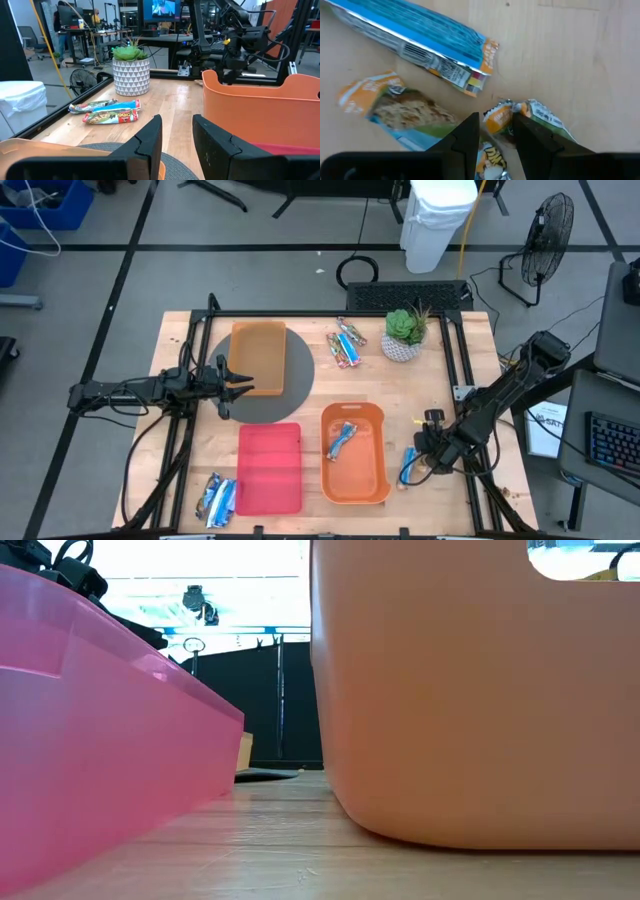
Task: Pick and place Granola Bars by type
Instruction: Put the yellow granola bar into the orange bin
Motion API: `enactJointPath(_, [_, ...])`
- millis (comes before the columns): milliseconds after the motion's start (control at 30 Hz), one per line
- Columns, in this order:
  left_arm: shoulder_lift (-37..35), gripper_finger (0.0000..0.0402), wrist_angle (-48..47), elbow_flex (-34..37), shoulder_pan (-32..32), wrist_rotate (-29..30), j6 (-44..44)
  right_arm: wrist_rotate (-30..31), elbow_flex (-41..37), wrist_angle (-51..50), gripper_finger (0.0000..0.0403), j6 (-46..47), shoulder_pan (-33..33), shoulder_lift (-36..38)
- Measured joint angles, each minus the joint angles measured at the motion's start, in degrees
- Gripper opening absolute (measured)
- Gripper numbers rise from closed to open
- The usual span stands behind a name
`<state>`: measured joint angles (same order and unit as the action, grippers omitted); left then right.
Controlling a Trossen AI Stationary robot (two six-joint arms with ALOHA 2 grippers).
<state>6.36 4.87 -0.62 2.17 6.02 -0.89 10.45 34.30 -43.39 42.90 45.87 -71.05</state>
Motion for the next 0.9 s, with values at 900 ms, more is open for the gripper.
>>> enactJointPath(900, [0.01,0.0113,-0.01,0.00,0.00,0.00,0.00,15.13,6.21,-4.96,0.0003,-1.33,-0.15,0.76])
